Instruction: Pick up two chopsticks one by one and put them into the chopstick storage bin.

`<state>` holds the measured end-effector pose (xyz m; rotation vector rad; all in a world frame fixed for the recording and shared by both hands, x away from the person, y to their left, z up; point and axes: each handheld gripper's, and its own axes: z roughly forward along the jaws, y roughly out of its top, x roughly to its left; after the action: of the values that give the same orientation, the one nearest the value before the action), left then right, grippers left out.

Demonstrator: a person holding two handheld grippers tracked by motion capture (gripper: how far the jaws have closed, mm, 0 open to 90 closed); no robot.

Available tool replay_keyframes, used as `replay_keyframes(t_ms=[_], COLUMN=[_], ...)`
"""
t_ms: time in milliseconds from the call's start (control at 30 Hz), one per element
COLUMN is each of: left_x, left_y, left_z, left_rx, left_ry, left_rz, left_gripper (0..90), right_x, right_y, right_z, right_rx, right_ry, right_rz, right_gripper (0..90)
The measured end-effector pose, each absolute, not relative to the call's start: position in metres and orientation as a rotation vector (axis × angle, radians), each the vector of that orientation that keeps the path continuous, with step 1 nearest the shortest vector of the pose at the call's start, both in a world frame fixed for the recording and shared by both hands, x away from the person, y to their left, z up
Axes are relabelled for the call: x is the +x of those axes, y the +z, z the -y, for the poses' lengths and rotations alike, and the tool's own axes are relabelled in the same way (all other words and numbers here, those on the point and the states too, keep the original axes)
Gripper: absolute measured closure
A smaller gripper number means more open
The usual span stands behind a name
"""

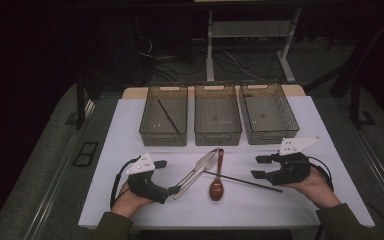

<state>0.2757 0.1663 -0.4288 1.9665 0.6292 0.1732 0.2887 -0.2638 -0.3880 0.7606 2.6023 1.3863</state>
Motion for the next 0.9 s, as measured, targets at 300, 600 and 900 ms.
replay_keyframes(t_ms=[300, 600, 900], left_x=[0.276, 0.275, 0.275], left_y=[-0.429, -0.429, -0.429], left_z=[-0.166, -0.166, -0.165], left_rx=[1.972, 1.969, 1.973], left_ry=[0.174, 0.171, 0.172], left_rz=[-0.629, -0.626, -0.620], left_gripper=[0.0, 0.0, 0.0], right_x=[0.278, 0.271, 0.274], right_y=[-0.398, -0.408, -0.422], right_z=[0.273, 0.284, 0.280], right_rx=[0.753, 0.751, 0.719], right_ry=[1.320, 1.214, 1.133], right_rz=[-2.639, -2.674, -2.733], right_gripper=[45.4, 48.5, 51.4])
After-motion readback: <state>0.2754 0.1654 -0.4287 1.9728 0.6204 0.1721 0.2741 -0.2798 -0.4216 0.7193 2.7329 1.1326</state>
